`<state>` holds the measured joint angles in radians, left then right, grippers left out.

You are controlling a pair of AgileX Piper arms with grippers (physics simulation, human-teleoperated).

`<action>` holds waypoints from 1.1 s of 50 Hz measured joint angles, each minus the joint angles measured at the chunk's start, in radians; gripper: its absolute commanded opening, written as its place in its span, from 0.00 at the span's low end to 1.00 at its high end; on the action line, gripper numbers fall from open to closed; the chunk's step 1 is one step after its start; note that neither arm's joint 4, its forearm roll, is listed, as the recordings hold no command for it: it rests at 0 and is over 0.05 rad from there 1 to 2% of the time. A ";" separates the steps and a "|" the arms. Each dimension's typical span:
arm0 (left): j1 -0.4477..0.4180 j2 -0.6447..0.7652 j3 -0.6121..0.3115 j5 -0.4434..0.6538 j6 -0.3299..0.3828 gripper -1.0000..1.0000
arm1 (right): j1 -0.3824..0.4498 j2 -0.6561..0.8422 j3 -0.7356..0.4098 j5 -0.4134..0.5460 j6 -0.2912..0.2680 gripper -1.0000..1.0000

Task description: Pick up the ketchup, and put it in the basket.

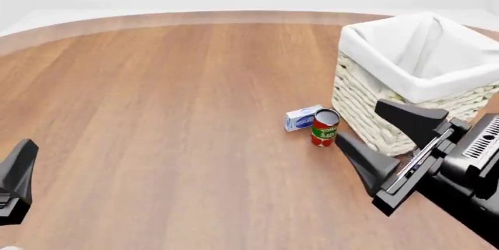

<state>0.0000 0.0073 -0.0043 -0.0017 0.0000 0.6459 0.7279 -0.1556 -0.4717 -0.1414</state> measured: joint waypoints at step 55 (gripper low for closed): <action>0.000 0.000 0.000 0.000 0.000 1.00 | 0.418 0.587 -0.269 -0.128 0.120 1.00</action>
<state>0.0000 0.0073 -0.0043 -0.0017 0.0000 1.0642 1.3152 -0.4244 -0.6002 -0.0213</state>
